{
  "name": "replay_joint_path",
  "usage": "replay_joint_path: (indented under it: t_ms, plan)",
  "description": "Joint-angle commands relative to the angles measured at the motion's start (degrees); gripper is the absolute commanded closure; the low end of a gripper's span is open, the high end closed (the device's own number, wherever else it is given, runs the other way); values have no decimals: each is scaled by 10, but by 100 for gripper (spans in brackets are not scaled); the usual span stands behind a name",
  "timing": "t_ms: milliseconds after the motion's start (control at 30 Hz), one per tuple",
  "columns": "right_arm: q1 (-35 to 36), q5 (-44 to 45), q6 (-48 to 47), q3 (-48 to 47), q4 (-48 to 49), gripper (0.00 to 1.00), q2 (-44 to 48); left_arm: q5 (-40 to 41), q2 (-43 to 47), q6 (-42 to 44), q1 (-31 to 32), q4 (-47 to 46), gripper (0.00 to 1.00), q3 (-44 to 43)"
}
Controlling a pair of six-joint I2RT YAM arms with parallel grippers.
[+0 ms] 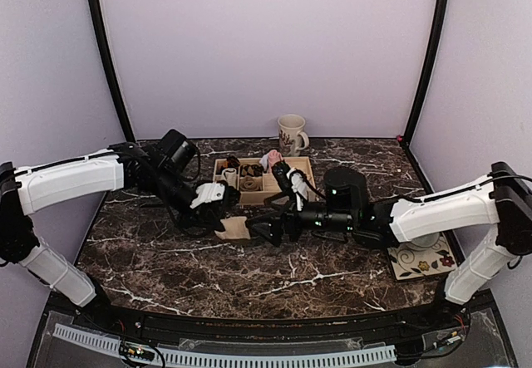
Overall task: Roll the socks
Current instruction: Pick up the sock from the center of the board, then pass from the left arm to the right
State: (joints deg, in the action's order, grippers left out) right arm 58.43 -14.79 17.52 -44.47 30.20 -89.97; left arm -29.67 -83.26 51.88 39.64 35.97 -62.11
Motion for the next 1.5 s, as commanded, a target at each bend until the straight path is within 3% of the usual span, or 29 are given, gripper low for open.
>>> replay_joint_path:
  t_ms: [0, 133, 367, 500, 600, 733, 833, 900, 1000, 1100, 1200, 1300, 1467]
  plan:
    - [51, 110, -36, -65, -35, 1, 50, -84, 12, -120, -4, 74, 100, -81]
    - [75, 169, -65, -98, -85, 1, 69, -142, 29, -136, -4, 101, 100, -139]
    - [90, 95, -85, -102, -107, 1, 94, -311, 43, -100, -4, 236, 100, -192]
    - [117, 165, -93, -148, -164, 1, 79, -371, 41, -107, -4, 258, 100, -208]
    - [145, 244, -104, -148, -141, 1, 91, -396, 50, -135, -4, 236, 100, -224]
    - [195, 342, -119, -108, -90, 1, 138, -401, 49, -153, -5, 229, 100, -245]
    - [191, 407, 34, -23, 11, 1, 174, -398, 54, -149, -8, 229, 100, -234]
    - [183, 336, 78, 39, 110, 1, 180, -397, 58, -145, -12, 227, 100, -223]
    - [184, 301, 152, 85, 227, 1, 158, -397, 64, -147, -20, 223, 100, -215]
    - [196, 345, 143, 51, 162, 1, 159, -400, 70, -158, -22, 212, 100, -211]
    - [196, 346, 129, 44, 184, 1, 162, -374, 72, -175, -23, 189, 100, -202]
    - [201, 329, 115, -17, 95, 1, 162, -314, 76, -182, -23, 169, 100, -191]
    - [203, 289, 99, -11, 126, 1, 162, -264, 89, -184, -23, 143, 100, -170]
